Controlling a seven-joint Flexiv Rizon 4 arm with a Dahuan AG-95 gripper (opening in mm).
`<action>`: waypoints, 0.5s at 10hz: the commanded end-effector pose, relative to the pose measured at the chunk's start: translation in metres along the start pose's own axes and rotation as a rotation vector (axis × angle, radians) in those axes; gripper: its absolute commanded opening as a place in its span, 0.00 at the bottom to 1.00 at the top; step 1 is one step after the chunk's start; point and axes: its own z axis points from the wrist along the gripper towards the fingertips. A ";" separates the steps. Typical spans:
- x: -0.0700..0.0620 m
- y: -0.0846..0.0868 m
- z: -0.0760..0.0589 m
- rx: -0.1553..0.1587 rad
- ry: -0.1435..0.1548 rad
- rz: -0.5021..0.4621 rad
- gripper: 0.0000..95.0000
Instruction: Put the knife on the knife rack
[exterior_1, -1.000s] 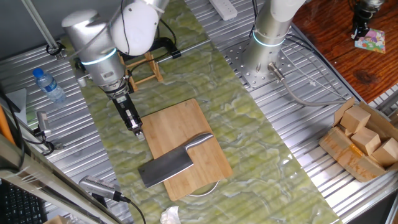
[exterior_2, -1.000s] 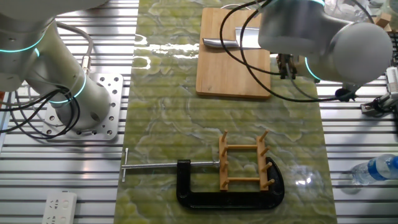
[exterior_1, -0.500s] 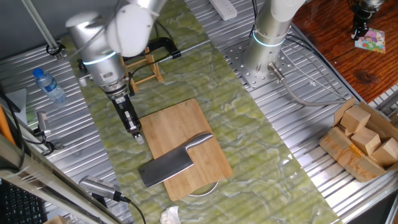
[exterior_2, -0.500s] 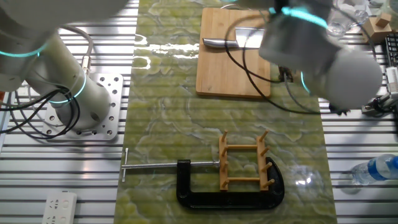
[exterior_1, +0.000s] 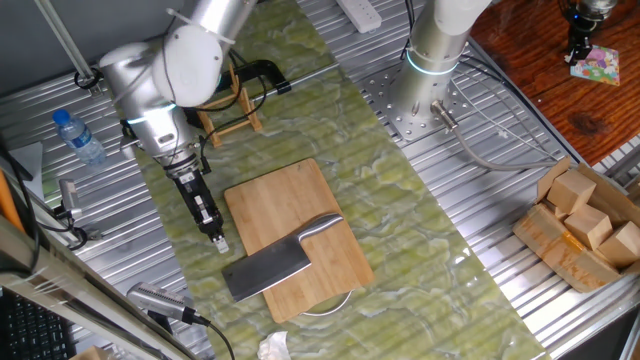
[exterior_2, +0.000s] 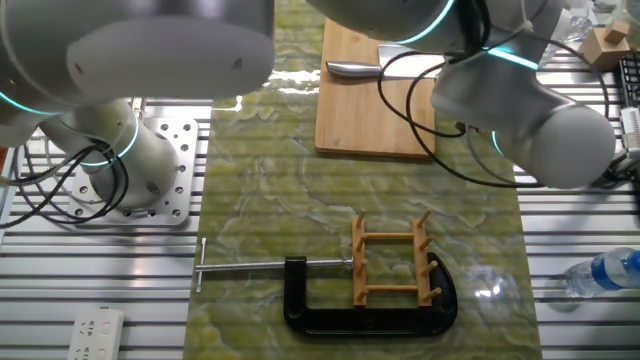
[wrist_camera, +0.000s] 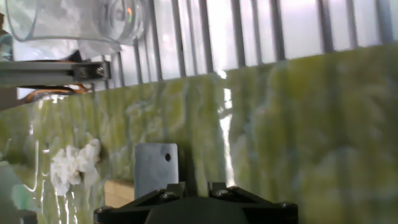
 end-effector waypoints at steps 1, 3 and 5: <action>-0.001 0.000 0.001 -0.013 0.006 0.010 0.20; -0.001 0.001 0.002 -0.032 0.008 0.023 0.20; -0.002 0.002 0.004 -0.040 0.009 0.026 0.20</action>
